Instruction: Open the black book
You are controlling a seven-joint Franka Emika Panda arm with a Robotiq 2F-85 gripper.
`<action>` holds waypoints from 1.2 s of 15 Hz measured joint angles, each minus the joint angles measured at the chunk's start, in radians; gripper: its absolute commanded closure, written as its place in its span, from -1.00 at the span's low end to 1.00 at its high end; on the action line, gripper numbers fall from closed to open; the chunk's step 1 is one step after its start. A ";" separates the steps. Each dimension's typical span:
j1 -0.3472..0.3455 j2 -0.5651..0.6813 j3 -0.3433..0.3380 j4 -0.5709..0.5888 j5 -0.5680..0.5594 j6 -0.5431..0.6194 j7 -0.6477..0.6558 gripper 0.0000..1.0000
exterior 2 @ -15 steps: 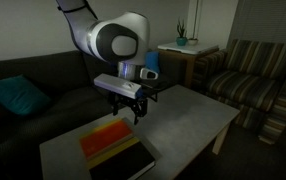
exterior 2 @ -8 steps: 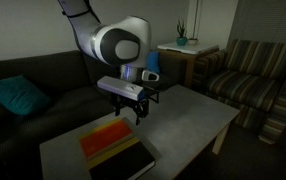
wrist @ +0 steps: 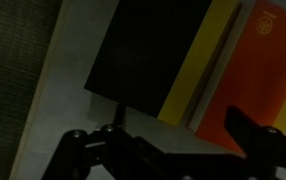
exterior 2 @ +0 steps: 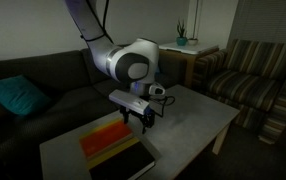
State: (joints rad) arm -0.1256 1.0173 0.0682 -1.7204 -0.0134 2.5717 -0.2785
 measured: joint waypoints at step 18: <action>0.020 0.245 -0.090 0.282 -0.002 -0.104 0.164 -1.00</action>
State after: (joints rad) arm -0.1056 1.2624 -0.0223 -1.4386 -0.0152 2.4678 -0.1149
